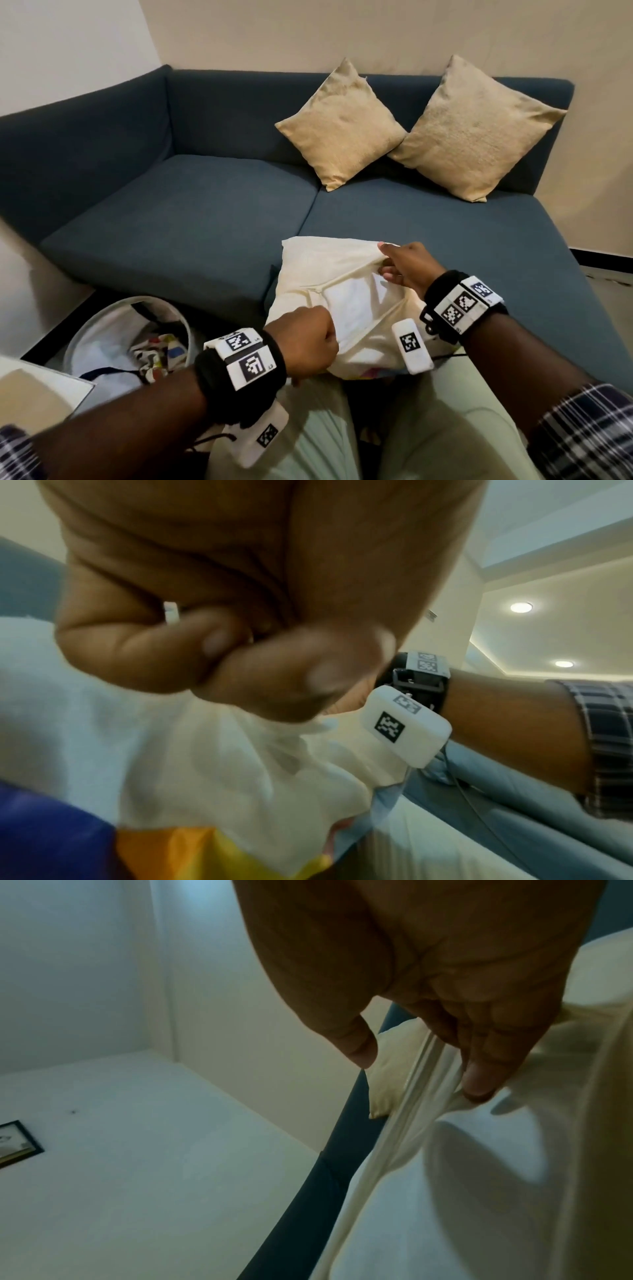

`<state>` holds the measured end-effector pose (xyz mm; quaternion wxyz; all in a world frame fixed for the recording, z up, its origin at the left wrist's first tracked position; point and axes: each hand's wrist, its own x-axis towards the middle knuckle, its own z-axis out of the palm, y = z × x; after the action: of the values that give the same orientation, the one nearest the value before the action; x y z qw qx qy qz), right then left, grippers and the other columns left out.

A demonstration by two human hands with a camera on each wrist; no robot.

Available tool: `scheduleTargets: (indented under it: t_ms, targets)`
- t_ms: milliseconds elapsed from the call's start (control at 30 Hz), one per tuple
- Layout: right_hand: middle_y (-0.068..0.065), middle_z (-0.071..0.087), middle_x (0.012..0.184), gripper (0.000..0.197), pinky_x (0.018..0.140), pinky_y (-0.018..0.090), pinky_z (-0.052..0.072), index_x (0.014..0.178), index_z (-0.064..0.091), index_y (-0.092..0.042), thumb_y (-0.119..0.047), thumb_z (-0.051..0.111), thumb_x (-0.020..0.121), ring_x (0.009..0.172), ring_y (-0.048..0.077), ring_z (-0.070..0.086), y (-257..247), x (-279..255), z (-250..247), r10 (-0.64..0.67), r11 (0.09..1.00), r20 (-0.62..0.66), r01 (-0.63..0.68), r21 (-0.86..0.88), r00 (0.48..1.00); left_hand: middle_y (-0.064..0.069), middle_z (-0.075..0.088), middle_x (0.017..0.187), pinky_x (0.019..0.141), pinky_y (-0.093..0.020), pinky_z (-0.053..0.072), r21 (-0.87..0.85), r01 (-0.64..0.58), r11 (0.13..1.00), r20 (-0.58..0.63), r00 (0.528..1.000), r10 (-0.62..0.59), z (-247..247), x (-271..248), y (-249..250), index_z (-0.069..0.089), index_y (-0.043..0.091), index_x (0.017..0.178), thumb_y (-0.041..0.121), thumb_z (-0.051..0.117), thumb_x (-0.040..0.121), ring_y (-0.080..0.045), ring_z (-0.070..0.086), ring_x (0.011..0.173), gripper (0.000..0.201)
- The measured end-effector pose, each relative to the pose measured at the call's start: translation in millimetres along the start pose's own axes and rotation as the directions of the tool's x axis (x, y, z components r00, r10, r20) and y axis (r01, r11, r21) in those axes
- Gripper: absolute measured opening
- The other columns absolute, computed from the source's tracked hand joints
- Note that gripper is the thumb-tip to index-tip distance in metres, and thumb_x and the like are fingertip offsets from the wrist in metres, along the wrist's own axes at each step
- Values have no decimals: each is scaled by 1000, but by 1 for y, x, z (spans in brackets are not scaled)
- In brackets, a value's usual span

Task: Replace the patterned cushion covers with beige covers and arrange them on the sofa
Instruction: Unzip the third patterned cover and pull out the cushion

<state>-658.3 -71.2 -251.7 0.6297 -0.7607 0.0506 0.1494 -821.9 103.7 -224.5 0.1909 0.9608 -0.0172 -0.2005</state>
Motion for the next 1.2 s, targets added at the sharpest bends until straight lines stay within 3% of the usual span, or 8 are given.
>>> scheduleTargets:
  t_ms: [167,300,433,533,633,767,900,1200]
  targets:
    - [17,62,76,23,62,29,51,82,64,-4,-19,61,100,66,21,60,2,-37,21,-137,974,220,172,-149,966,5,62,107,80,-36,53,292,-64,954,-146,983,111,6,-16,-7,66,27,105,66,48,91,-20,62,97,45]
    - [-1,71,76,19,70,32,51,90,75,-14,-28,64,96,70,11,62,7,-56,36,-204,726,499,473,-500,842,3,43,134,86,-39,43,551,-211,807,-236,888,394,-5,-9,-21,69,34,103,63,51,91,-25,42,122,36]
    - [-7,67,88,38,80,29,48,134,51,-16,-24,61,98,80,8,60,14,-52,41,-273,680,427,487,-548,862,6,63,105,78,-35,46,468,-200,861,-149,942,300,-13,-6,-36,58,28,97,59,43,97,-20,60,101,36]
    - [10,65,114,46,91,41,52,134,42,-5,-26,62,98,98,24,65,21,-34,31,-256,754,308,389,-530,916,5,65,98,74,-36,48,431,-186,883,-143,952,270,-7,-11,-49,51,30,92,60,45,95,-21,61,94,31]
    - [11,65,103,67,81,40,52,148,30,-10,-31,66,94,86,24,62,26,-18,22,-190,812,195,266,-520,962,9,60,81,70,-35,48,342,-134,930,-166,966,200,-1,-18,-59,53,32,88,65,44,93,-20,61,85,34]
    - [5,67,98,43,79,38,54,130,47,-19,-38,64,94,88,24,64,28,-24,16,-225,759,140,263,-595,964,9,68,82,75,-34,48,117,-12,993,-347,936,53,-9,-15,-67,63,34,96,55,46,97,-19,63,86,27]
    - [-10,65,85,4,70,29,44,96,65,-28,-30,62,96,76,7,58,20,-60,25,-306,562,432,527,-637,848,6,68,94,80,-36,53,40,82,996,-357,932,-62,-7,-7,-74,58,35,96,46,60,91,-24,64,91,12]
    - [-11,67,89,55,65,32,39,102,48,-35,-62,77,64,83,20,59,39,-85,55,-181,263,523,553,-791,833,10,52,97,65,-33,45,189,176,966,-377,921,-94,5,-5,-73,40,34,99,41,82,63,-26,62,85,56]
